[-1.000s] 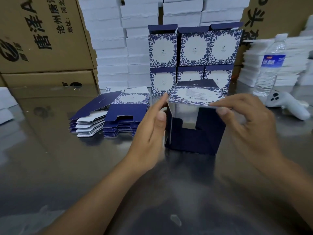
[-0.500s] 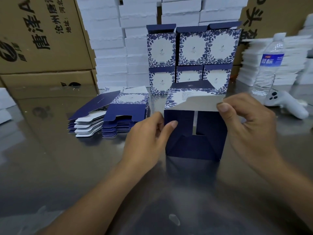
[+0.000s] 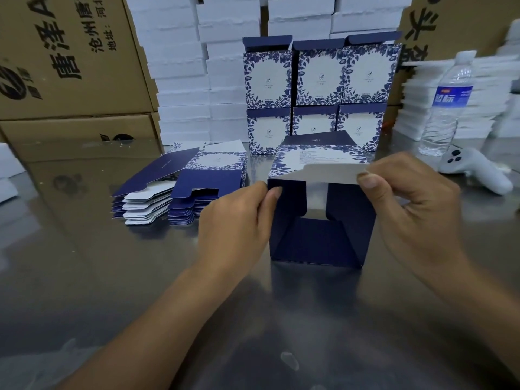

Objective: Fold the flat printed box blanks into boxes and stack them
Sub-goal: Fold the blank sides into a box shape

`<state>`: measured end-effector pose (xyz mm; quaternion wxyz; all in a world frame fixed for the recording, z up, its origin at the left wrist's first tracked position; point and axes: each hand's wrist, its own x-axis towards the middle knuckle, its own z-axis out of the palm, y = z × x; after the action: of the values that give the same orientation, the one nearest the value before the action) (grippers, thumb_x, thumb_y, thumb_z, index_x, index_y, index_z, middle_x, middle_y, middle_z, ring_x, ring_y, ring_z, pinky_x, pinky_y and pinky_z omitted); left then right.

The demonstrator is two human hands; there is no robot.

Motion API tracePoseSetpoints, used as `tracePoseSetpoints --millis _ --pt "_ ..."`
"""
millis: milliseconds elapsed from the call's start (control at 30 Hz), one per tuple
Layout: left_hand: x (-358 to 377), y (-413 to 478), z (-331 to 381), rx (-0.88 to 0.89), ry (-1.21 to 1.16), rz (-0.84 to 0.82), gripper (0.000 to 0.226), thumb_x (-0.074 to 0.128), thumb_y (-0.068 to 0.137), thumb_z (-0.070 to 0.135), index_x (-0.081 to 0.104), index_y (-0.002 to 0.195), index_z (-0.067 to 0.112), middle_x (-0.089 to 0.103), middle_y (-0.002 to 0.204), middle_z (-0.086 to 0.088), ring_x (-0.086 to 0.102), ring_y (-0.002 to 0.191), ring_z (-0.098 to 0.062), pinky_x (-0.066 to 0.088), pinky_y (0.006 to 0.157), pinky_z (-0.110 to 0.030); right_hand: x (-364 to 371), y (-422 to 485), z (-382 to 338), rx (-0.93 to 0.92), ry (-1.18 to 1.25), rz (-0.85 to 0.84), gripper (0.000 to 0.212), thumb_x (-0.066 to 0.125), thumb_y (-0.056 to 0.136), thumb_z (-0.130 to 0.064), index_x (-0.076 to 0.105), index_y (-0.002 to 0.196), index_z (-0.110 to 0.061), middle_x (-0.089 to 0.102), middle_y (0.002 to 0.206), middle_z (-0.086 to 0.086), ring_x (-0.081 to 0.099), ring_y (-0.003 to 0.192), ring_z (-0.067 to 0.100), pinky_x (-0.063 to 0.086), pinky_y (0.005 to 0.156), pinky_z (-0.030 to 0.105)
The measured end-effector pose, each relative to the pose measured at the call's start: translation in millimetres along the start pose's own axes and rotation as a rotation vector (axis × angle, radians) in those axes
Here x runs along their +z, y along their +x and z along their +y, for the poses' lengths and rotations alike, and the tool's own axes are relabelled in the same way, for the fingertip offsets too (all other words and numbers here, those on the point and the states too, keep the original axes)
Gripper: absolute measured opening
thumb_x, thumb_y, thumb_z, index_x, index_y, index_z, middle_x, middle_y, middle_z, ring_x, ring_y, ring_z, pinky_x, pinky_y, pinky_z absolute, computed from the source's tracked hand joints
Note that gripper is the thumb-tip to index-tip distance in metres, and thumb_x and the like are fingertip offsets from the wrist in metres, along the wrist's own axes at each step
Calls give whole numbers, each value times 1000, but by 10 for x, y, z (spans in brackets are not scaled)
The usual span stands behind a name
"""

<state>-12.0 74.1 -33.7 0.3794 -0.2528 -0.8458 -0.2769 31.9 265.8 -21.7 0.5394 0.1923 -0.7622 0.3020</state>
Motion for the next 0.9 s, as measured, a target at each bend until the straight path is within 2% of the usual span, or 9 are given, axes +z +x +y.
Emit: tracePoseSetpoints --millis 133,300,400,533,733,833,900 --pt "-6 11 -14 -20 -25 -40 37 46 94 29 28 63 17 19 47 6 28 49 -29 20 50 -30 12 -1 0 19 -4 -9 34 48 95 -26 67 77 -5 52 71 1 45 68 9 34 67 8" --pt "7 32 -50 -21 -87 -120 42 47 97 32 26 63 22 25 48 6 29 52 -27 20 50 -34 13 -2 1 41 -13 -16 30 50 93 -23 67 78 -4 53 72 3 47 69 11 34 67 8" --pt "14 33 -70 -35 -106 -180 38 46 95 37 37 67 13 32 50 4 33 56 -29 25 52 -39 12 1 7 39 -10 -22 30 50 93 -23 67 78 -4 53 73 2 47 70 9 34 68 7" --pt "-13 36 -60 13 -64 -181 38 46 96 34 39 66 11 24 47 6 28 53 -30 19 51 -35 4 -1 9 45 -3 -27 31 49 93 -26 68 79 -5 53 72 2 45 71 0 33 69 6" --pt "5 44 -78 -3 -131 -174 40 49 95 32 41 64 8 27 47 4 30 51 -30 20 50 -34 1 9 -4 43 -1 -36 31 49 93 -25 68 80 -5 52 73 0 44 70 1 33 69 5" --pt "2 63 -106 -55 -193 -242 43 46 93 41 40 63 11 39 49 -2 44 54 -33 32 52 -39 -1 8 -1 47 -2 -38 30 49 93 -24 68 81 -4 52 74 -2 44 71 0 33 70 5" --pt "-14 81 -164 -82 -191 -357 40 46 89 47 47 65 15 51 55 -2 53 61 -28 41 58 -40 3 7 0 48 -3 -40 30 49 93 -24 68 81 -3 53 75 0 46 72 4 34 70 5"
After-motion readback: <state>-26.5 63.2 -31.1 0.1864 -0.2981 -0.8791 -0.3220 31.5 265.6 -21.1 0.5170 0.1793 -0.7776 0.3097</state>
